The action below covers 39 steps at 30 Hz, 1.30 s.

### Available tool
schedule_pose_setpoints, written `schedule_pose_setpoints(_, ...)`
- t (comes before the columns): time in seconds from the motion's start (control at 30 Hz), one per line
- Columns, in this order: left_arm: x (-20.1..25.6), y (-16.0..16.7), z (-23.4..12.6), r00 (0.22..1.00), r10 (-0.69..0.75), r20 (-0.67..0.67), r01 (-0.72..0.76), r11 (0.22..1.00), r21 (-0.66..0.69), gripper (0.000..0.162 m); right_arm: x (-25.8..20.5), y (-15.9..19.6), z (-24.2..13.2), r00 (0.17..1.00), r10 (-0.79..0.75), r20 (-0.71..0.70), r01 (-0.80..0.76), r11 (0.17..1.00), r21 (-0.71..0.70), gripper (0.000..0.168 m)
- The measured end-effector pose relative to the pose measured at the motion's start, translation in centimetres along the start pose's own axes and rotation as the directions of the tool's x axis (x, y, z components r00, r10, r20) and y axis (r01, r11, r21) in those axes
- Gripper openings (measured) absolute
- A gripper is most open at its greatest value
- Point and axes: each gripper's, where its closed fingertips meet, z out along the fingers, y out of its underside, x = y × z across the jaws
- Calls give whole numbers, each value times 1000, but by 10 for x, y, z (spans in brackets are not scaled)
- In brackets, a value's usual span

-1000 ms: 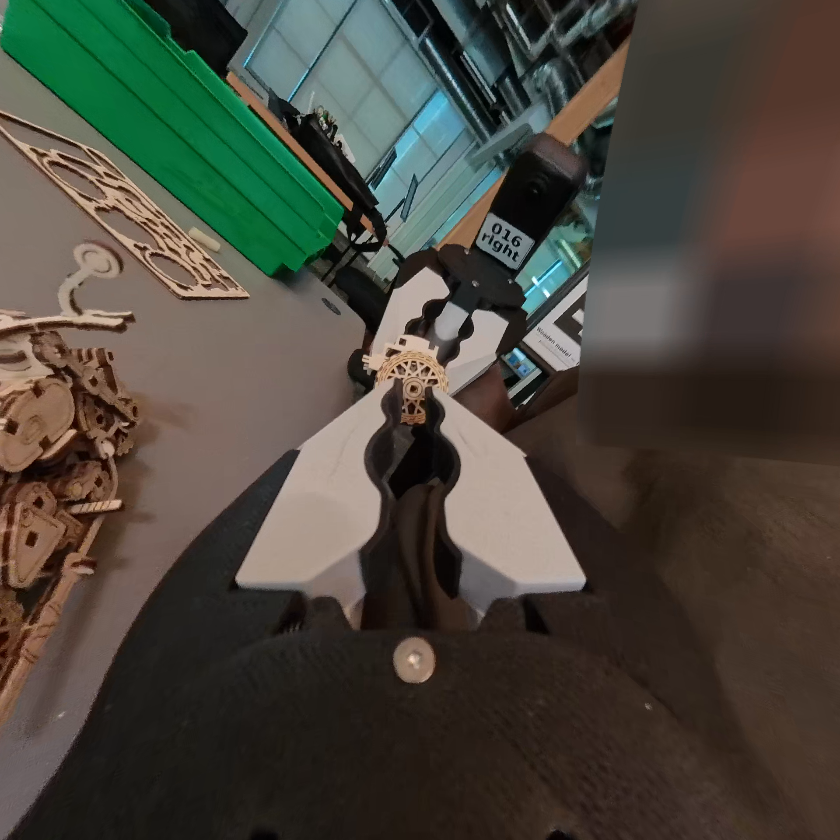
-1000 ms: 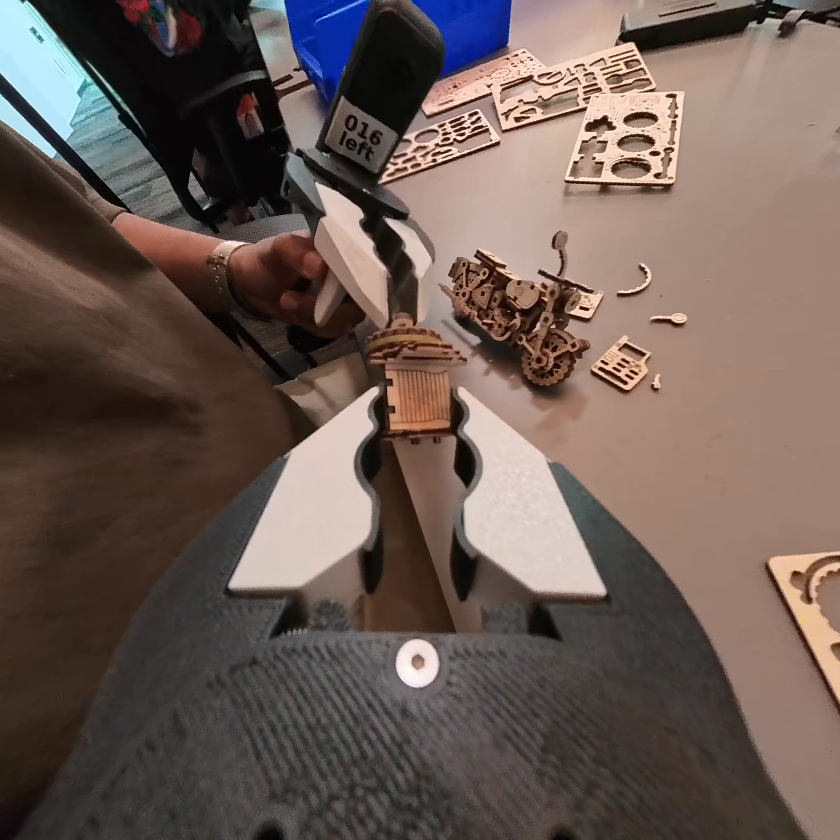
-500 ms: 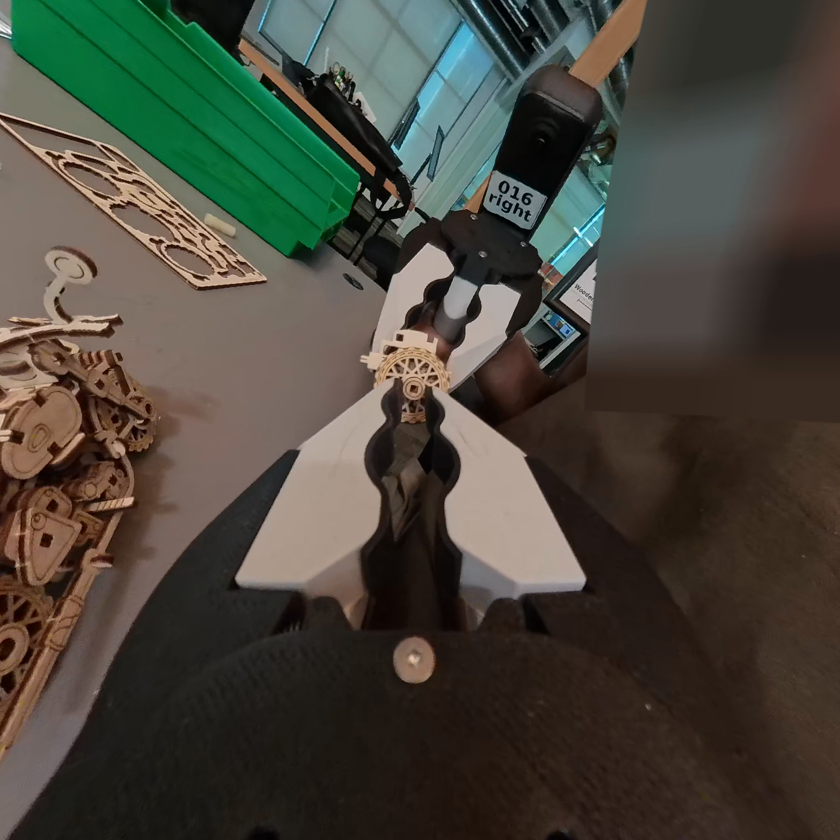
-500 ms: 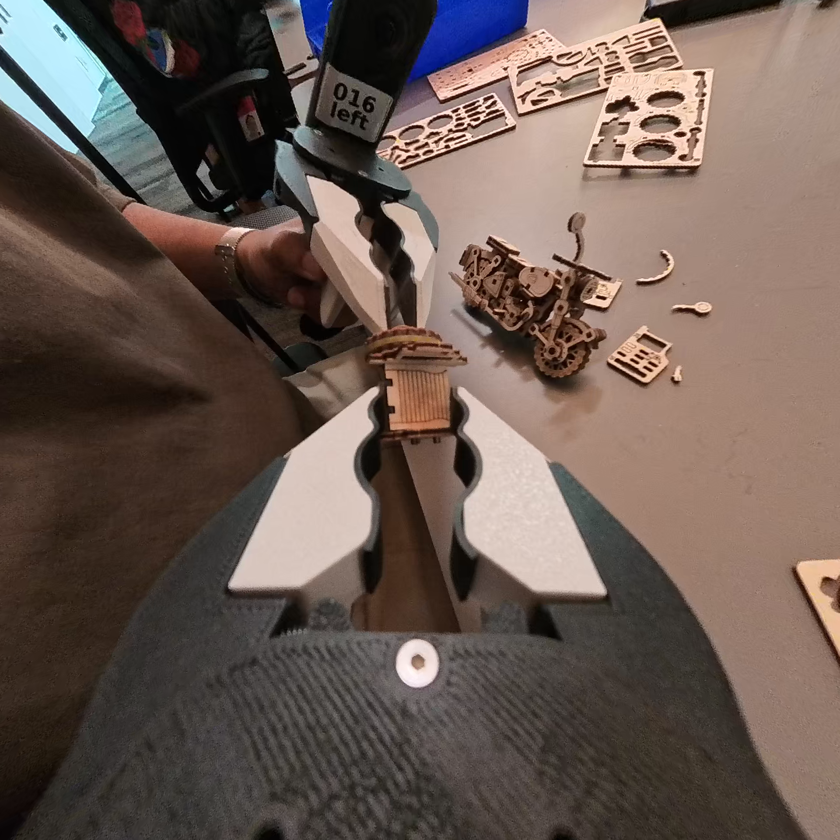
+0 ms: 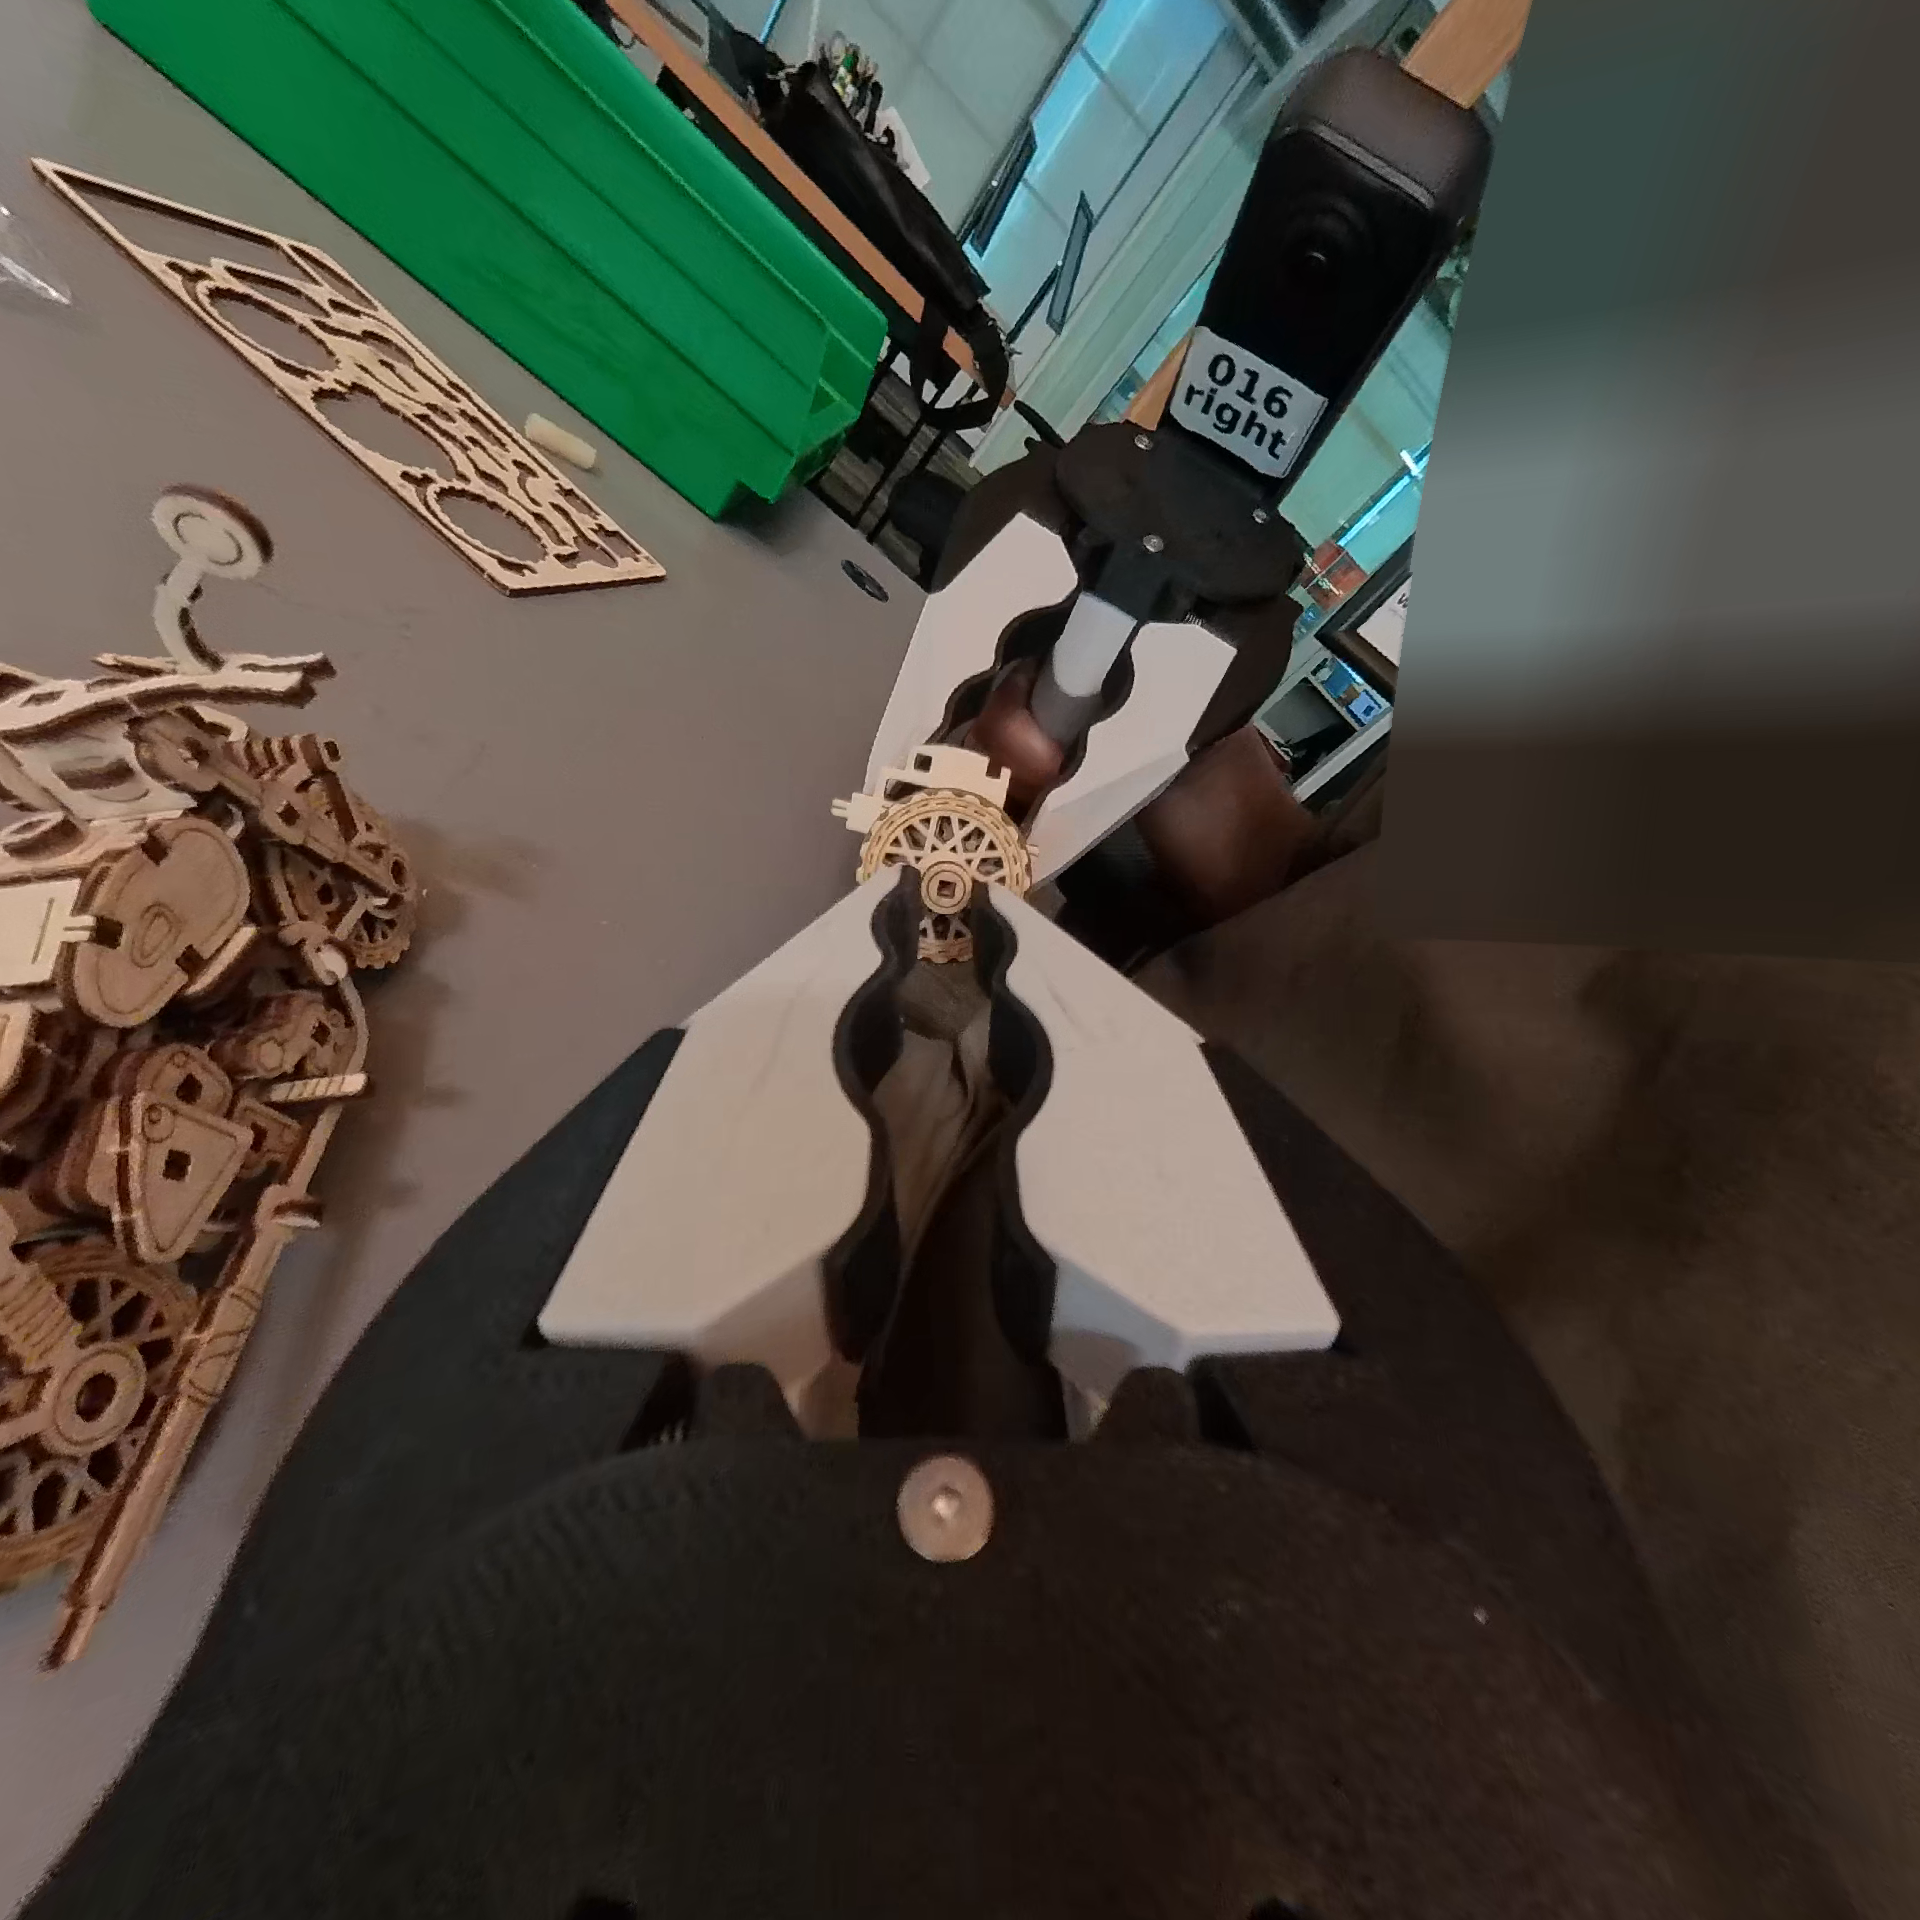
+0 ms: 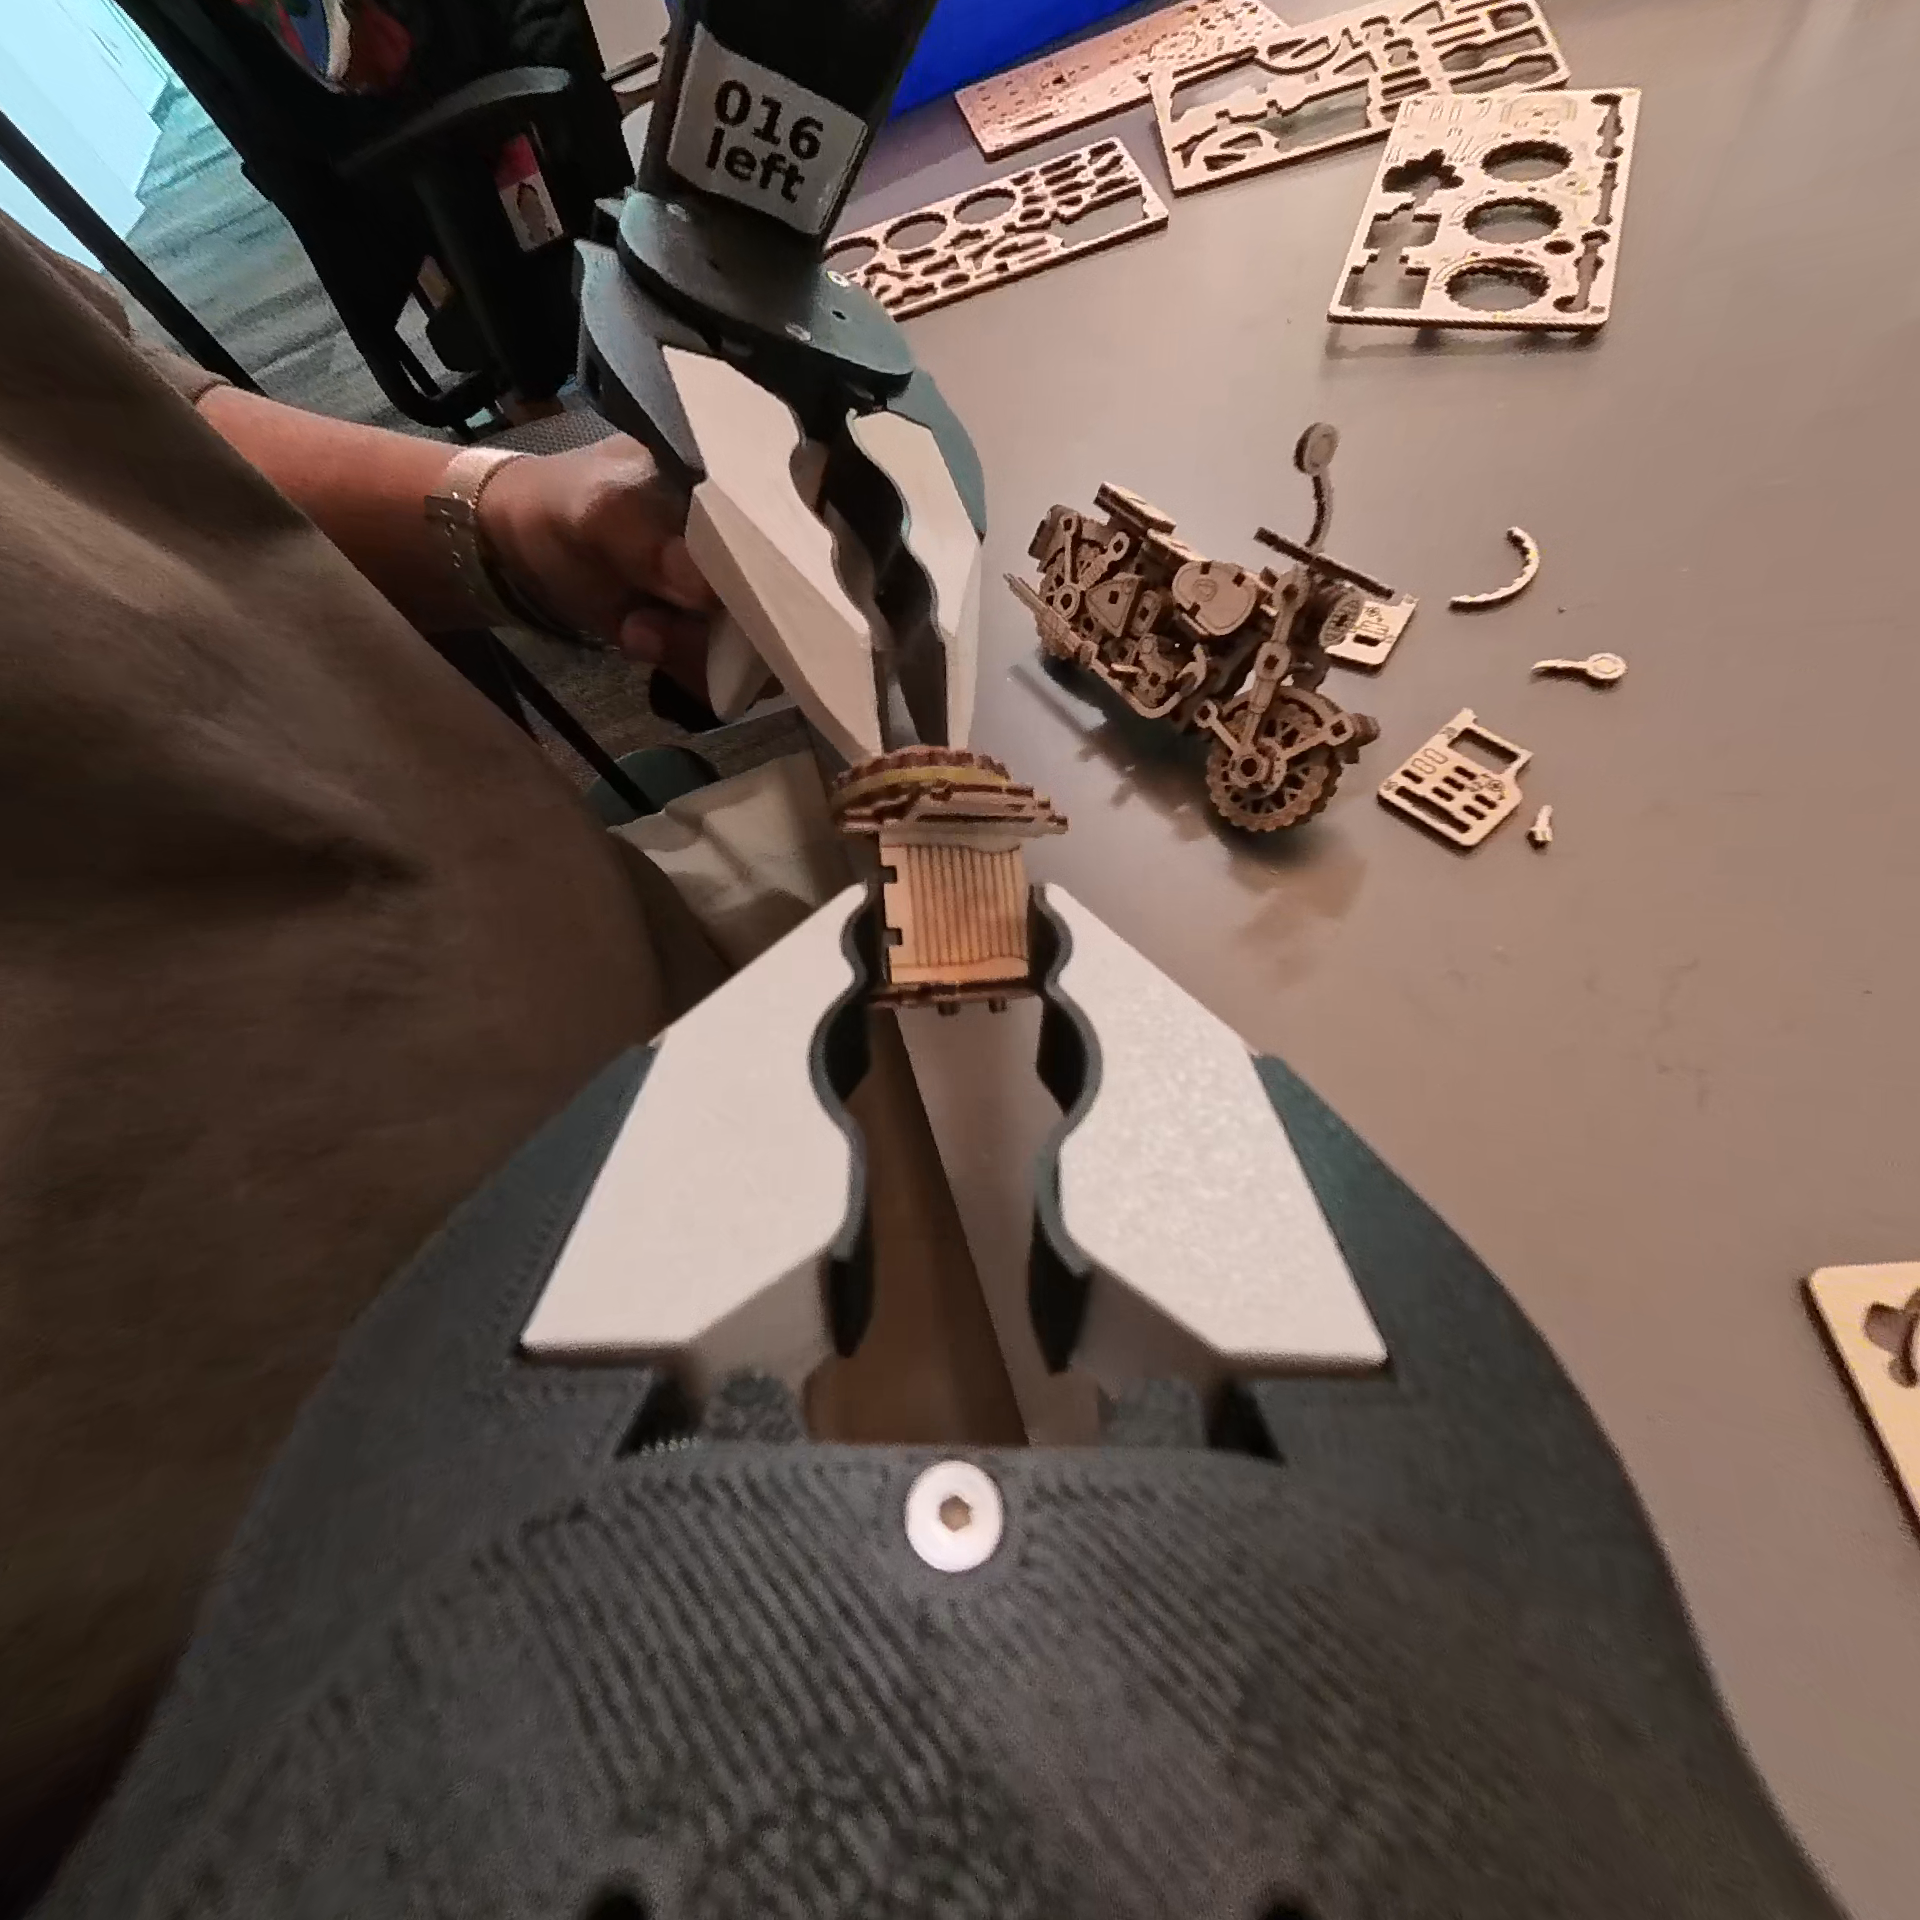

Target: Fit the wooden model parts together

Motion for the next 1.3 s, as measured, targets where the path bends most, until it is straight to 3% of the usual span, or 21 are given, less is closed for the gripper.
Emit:
schedule_pose_setpoints(0.4,-8,6,0,995,-99,4,100,995,-21,6,4,7,5,999,-32,-26,31,999,-28,26)
schedule_pose_setpoints(1.3,-16,7,1,988,-152,35,152,988,-14,7,9,9,8,996,-67,-65,65,997,-33,26)
